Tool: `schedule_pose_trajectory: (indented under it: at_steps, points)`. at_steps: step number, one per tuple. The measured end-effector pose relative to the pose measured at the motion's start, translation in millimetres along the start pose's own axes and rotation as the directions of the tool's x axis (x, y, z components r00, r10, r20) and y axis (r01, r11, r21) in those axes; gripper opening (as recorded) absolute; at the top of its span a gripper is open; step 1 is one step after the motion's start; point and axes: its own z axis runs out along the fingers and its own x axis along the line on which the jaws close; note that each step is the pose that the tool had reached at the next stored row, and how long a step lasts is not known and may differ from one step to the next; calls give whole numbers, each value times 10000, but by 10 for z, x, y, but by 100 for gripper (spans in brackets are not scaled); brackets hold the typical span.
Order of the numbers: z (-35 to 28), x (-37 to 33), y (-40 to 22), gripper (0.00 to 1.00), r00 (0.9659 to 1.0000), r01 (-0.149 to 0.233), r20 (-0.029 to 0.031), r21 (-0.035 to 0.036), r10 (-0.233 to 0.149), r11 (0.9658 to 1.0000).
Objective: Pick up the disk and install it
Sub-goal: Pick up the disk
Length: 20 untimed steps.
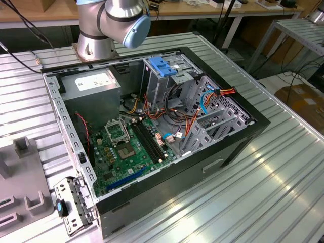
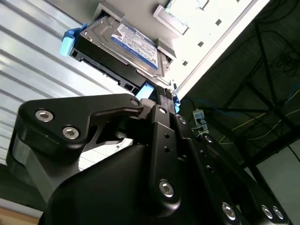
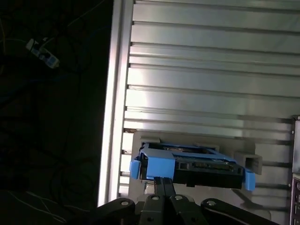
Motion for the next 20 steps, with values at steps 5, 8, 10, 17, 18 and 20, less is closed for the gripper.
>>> schedule_pose_trajectory:
  at_steps: [5, 8, 10, 17, 18, 20]
  points:
    - [1, 0, 0, 11, 9979, 652, -12, 17, -652, 9979]
    - [2, 0, 0, 11, 9953, 967, -18, 25, -967, 9953]
    - [2, 0, 0, 11, 9923, 1236, -24, 33, -1236, 9923]
    - [5, 0, 0, 11, 9703, 2417, -45, 63, -2417, 9703]
    - [6, 0, 0, 11, 9669, 2553, -47, 66, -2553, 9668]
    - [8, -1, 0, 11, 9586, 2848, -52, 74, -2848, 9585]
